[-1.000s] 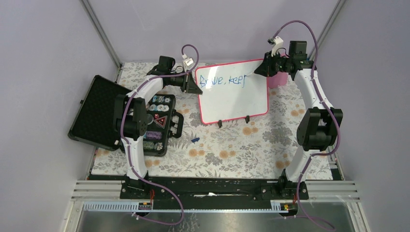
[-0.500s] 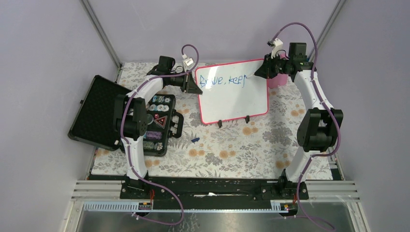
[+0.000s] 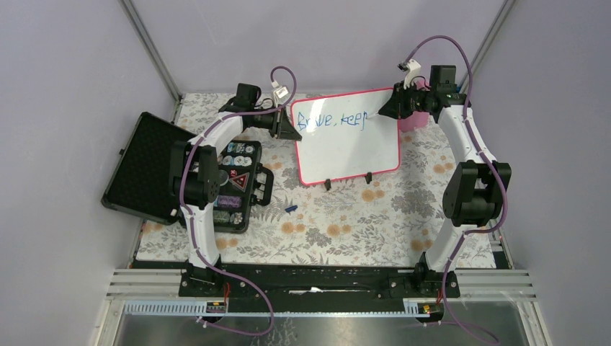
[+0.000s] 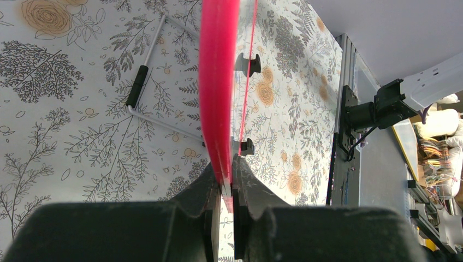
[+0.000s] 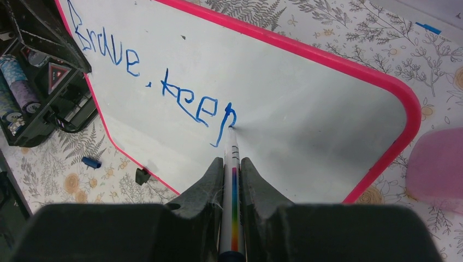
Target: Write a sentence on the whiteboard
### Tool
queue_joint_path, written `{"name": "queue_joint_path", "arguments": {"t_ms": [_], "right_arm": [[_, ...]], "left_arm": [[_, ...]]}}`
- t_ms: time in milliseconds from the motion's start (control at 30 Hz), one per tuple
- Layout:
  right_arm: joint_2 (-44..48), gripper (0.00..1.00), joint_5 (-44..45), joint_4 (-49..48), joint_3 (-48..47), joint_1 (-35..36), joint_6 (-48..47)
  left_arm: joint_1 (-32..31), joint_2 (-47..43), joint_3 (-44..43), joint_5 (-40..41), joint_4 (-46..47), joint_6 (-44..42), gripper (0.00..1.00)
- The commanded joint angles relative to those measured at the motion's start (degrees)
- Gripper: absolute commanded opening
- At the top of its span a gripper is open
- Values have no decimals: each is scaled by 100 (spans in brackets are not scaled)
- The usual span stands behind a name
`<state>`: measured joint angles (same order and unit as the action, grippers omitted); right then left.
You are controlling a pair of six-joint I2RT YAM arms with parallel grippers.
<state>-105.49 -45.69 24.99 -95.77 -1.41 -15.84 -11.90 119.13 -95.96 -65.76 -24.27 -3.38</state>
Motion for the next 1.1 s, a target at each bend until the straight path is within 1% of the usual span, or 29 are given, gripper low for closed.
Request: {"name": "queue_joint_path", "arguments": {"t_ms": [0,1067], "right_arm": [[161,0,29,-52,46,68,-89],[174,0,-15,-31,-3,115,-42]], "left_arm": [[-49,-156,40,124,235,-313,0],[-49,-136,-1,133,230,-276,0]]}}
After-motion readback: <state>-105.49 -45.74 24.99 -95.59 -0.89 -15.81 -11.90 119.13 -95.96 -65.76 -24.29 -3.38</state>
